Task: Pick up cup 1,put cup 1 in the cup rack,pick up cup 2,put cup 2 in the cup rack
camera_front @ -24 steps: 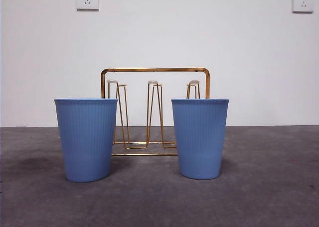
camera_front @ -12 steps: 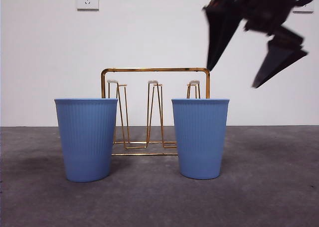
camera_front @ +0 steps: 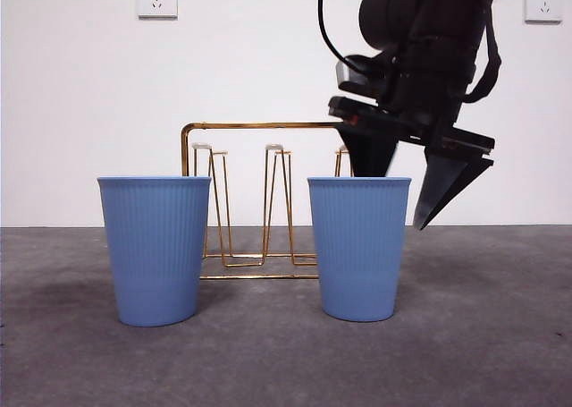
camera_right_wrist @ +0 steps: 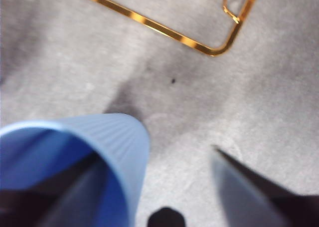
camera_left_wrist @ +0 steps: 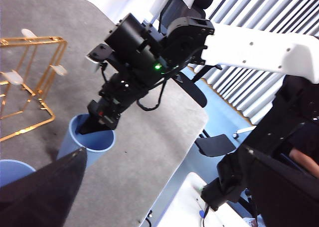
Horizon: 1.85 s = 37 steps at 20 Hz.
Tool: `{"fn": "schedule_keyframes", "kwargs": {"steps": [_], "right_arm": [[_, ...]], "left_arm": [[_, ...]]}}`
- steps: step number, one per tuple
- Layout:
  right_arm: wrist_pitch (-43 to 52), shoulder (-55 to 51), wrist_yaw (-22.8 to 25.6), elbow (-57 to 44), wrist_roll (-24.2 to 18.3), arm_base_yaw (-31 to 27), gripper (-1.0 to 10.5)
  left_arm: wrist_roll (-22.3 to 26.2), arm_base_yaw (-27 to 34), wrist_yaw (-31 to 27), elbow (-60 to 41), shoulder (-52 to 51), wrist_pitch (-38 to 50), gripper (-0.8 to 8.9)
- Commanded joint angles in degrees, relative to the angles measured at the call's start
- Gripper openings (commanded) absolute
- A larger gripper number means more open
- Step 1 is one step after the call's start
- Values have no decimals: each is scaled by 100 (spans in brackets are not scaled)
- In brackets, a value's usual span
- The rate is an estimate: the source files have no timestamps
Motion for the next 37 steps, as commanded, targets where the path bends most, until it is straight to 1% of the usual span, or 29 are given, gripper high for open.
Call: {"fn": "schedule_keyframes", "kwargs": {"steps": [1,3,4,7,9,11,13,15,16,17,18,20,22,23,25,28,31,37], "right_arm": [[42,77,-31,-15,61,9,54],[44,77,-42,-15,57,9,50],[37,77,-63,-15,39,9,-3],[50,13,-68,-15,-50,7,-17],[13,-269,-212,-13,-59,2,-17],[28,-813,-323,-13,-59,2,-17],[66,-1539,-367,-2,-42,2,-17],[151,-2334,-540,52,26,2,-17],[280,-2741,-629,87,133,2,-17],[490,-3143,-737,127,210,4,-17],[765,-3530,-817,170,372,4,-17],[1580,-4205,-927,271,570,4,-17],[2608,-4717,-1071,341,623,9,-17],[3084,-4885,-1215,348,758,9,-17],[4019,-5112,-1478,348,1051,9,-17],[4572,-5178,-1615,348,1239,9,-17],[4763,-5169,-1635,348,1329,9,-17],[4865,-4883,-1746,348,1475,11,-17]], "left_arm": [[-317,-90,138,31,-13,212,722],[-688,-168,393,31,-11,581,722],[-890,-201,472,31,-13,804,722],[-1576,-306,492,31,-13,1639,722],[-1967,-369,487,31,-13,2164,722],[-2358,-417,466,31,-11,2778,722],[-2865,-452,387,31,28,3554,722],[-3453,-487,162,31,92,4529,722],[-3801,-516,20,31,144,5086,722],[-4197,-557,-131,31,219,5685,722],[-4601,-610,-271,31,315,6317,722],[-5396,-763,-647,31,573,7584,722],[-5963,-999,-1121,31,892,8723,722],[-6113,-1141,-1294,31,1049,9143,722],[-6201,-1563,-1705,31,1408,9798,722],[-6022,-2004,-2009,31,1725,10155,722],[-5630,-2450,-2256,31,2033,10384,722],[-4411,-3296,-2966,31,2509,10533,723]]}}
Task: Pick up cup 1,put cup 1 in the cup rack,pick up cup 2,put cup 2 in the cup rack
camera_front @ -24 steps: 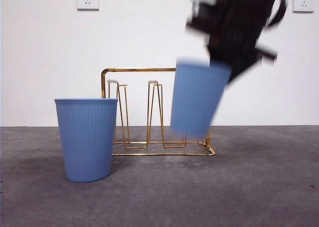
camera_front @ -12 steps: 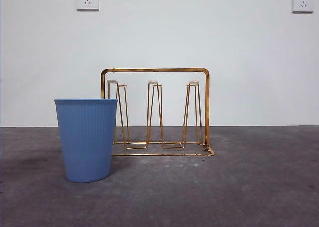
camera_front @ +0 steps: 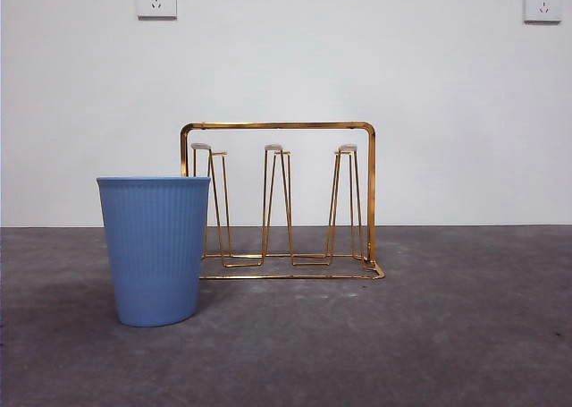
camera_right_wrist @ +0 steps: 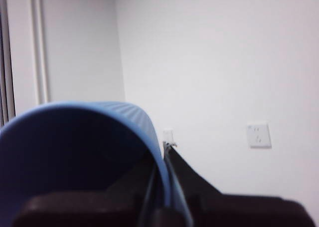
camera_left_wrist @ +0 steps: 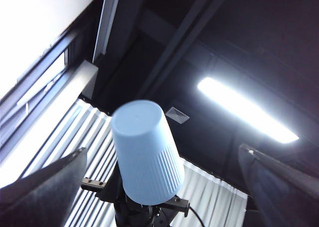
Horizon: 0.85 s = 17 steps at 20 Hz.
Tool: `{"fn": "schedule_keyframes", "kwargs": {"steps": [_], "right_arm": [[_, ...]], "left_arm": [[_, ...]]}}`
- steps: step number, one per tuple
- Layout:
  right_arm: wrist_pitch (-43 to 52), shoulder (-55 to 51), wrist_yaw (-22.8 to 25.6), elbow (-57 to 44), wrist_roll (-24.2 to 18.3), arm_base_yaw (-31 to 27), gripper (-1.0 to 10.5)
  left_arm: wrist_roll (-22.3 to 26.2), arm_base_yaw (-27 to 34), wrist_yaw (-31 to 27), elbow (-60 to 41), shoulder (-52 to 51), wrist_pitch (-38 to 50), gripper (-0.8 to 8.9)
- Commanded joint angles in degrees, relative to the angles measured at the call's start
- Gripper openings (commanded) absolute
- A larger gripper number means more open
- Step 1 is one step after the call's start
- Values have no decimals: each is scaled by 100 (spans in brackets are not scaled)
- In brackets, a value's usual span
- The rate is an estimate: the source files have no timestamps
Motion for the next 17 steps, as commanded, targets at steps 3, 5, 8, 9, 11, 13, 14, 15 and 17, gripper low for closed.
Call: {"fn": "schedule_keyframes", "kwargs": {"steps": [3,5,8,9,11,13,14,15,17], "right_arm": [[247,308,-52,-59,146,39,-17],[326,448,-52,-59,142,151,-17],[494,660,-48,-59,118,420,-17],[544,737,-37,-59,109,518,-17],[564,870,50,-59,-13,695,-17],[546,997,105,-59,-166,866,-17],[546,1045,105,-59,-234,933,-17],[551,1097,109,-59,-319,1010,-17],[570,1180,208,-59,-369,1169,-17]], "left_arm": [[1259,-573,-573,4,251,96,723],[1447,-719,-833,4,334,105,723],[1602,-791,-1064,7,398,111,723],[1600,-791,-1143,9,413,142,723],[1600,-791,-1292,9,435,280,723],[1600,-793,-1434,9,437,385,723],[1602,-793,-1440,11,437,393,723],[1602,-791,-1440,13,437,402,723],[1602,-787,-1440,13,437,404,723]]}}
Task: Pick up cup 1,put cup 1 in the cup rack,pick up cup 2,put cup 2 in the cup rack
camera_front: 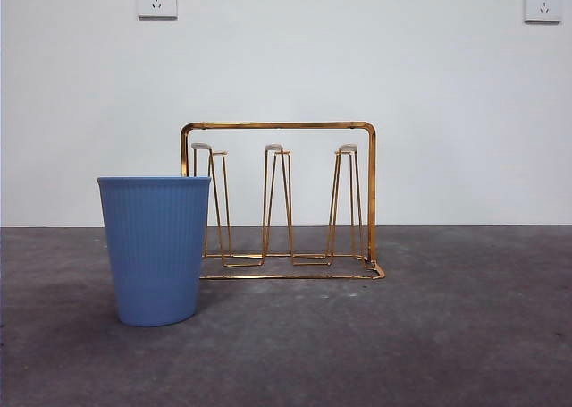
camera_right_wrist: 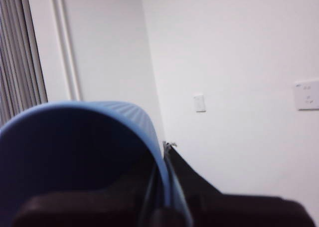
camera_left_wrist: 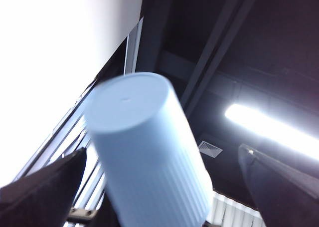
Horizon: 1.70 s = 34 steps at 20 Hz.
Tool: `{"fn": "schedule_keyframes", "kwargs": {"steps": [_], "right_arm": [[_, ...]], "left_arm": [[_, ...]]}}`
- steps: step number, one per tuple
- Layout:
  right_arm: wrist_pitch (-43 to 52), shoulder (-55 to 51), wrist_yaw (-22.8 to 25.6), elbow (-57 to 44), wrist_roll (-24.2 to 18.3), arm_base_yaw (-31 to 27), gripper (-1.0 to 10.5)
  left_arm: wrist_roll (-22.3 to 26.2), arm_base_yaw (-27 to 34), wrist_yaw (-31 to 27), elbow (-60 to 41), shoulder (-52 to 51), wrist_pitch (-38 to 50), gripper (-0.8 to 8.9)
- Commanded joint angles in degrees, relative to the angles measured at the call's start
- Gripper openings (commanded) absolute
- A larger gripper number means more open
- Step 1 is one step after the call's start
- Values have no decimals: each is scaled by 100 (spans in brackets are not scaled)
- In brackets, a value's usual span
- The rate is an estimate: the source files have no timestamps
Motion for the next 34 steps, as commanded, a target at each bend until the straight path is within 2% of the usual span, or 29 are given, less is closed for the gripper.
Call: {"fn": "schedule_keyframes", "kwargs": {"steps": [1,5,8,12,14,24,28,34], "right_arm": [[68,87,151,-44,-190,199,-17],[-48,192,225,-44,-391,455,-17],[-188,197,503,-44,-645,553,-17],[-175,195,566,-44,-726,649,-17],[-186,195,584,-44,-723,647,-16],[-234,197,592,-44,-734,647,-16],[-195,197,595,-44,-723,647,-16],[-278,197,590,-44,-713,647,-11]], "left_arm": [[87,-11,2,13,2,52,723],[87,-11,-212,13,2,142,723],[87,-11,-293,13,2,179,722],[81,-11,-295,13,2,273,715],[83,-11,-317,13,2,306,640],[-31,-11,-442,13,2,282,105],[-66,-11,-442,13,2,282,22],[-66,-11,-442,13,2,280,-8]]}}
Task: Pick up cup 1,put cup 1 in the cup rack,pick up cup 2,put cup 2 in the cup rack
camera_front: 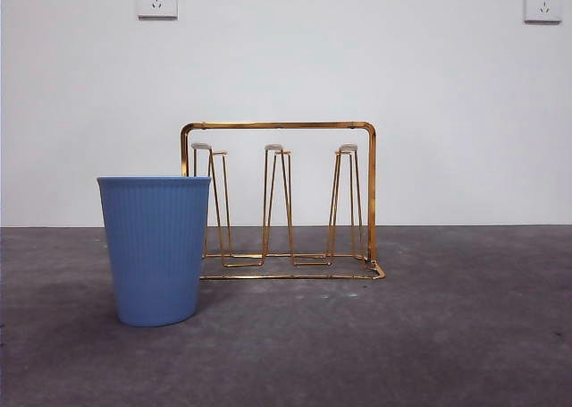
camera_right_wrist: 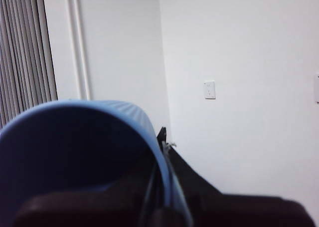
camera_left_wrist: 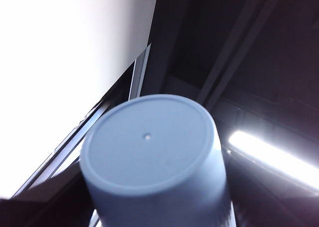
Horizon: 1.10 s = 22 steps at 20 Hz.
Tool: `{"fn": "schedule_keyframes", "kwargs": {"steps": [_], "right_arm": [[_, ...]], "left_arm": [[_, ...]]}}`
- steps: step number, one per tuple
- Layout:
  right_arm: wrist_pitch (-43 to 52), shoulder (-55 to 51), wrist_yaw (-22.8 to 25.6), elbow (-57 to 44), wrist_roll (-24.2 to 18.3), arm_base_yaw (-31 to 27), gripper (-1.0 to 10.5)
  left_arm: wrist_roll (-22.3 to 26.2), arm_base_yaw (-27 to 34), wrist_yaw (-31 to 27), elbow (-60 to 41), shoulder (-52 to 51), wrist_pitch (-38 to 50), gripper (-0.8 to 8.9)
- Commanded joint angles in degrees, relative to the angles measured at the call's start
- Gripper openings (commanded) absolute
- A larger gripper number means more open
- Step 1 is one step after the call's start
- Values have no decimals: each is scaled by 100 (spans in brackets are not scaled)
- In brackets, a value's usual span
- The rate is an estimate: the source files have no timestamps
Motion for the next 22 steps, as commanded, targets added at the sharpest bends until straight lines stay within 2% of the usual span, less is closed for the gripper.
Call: {"fn": "schedule_keyframes", "kwargs": {"steps": [1,4,8,12,18,22], "right_arm": [[-79,9,133,-44,-20,-13,0],[-140,-9,136,-44,-20,-13,19],[-179,-68,138,-44,-22,-13,195],[-581,-264,310,-44,-70,-20,199],[-1401,-752,710,-44,-479,-20,199],[-2415,-1185,955,-44,-496,-20,194]], "left_arm": [[199,-11,46,13,-7,61,-8],[199,-11,46,13,-7,24,-8],[201,-7,50,13,-9,-57,-8],[199,70,72,13,-42,-63,-8],[201,203,109,13,-105,-138,-8],[343,289,293,13,-157,-503,-8]]}}
